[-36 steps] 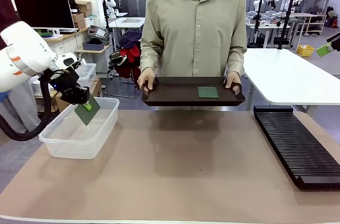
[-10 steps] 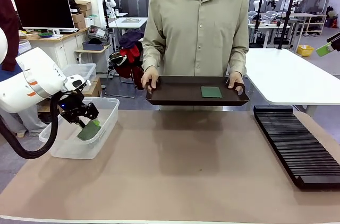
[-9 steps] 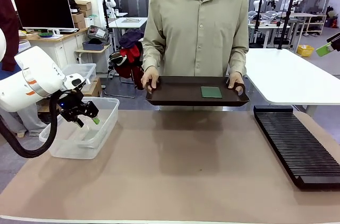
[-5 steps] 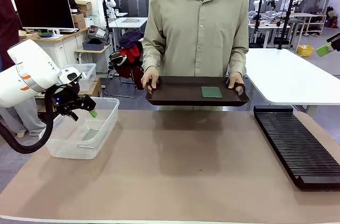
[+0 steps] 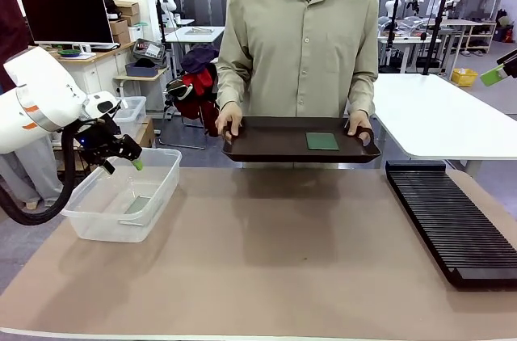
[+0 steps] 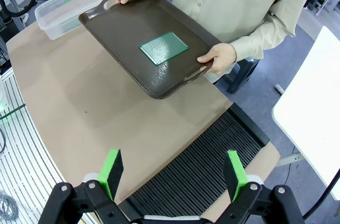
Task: Sort PCBs into racks and boxes based on the side picked up.
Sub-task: If the short side of the Blank PCB is picked up, insert it into the PCB Rack ; if the long side is picked up, place it in the Organizing box, then pick up the Blank PCB handed by the Human.
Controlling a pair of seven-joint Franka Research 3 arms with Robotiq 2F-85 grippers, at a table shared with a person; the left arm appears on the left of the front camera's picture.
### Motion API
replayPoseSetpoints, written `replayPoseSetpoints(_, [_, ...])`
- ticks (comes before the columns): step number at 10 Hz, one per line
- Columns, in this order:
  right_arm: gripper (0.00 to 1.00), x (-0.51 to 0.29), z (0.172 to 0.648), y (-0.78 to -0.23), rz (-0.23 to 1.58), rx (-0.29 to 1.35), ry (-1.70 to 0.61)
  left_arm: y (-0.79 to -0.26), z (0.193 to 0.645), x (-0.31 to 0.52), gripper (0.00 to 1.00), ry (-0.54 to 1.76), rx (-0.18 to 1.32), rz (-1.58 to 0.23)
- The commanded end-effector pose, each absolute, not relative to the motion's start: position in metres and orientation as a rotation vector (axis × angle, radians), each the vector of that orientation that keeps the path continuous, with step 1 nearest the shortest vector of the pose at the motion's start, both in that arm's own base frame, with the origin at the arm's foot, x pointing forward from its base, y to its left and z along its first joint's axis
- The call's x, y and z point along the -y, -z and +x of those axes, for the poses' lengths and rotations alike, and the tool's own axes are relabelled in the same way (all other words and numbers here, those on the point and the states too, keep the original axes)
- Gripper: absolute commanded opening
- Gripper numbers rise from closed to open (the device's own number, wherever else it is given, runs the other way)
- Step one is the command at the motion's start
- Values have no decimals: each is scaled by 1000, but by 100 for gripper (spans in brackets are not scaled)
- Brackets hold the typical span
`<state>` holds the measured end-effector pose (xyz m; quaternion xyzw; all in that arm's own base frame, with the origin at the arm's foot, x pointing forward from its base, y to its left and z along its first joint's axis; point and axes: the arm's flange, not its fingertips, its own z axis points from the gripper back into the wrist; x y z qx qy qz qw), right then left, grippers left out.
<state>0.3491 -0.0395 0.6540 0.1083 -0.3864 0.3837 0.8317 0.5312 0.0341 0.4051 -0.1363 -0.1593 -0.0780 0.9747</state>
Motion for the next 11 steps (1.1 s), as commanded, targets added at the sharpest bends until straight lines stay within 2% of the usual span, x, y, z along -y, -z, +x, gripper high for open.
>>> replayPoseSetpoints(1, [100,38,350,-653,242,819,-819,-414,528,-34,100,150,331,-267])
replayPoseSetpoints(2, [100,38,350,-653,242,819,-819,-416,527,-28,100,145,325,-311])
replayPoseSetpoints(10, [100,38,350,-653,242,819,-819,-411,530,-31,100,162,329,-278])
replayPoseSetpoints(11, [100,38,350,-653,242,819,-819,-419,535,-40,100,244,230,-370])
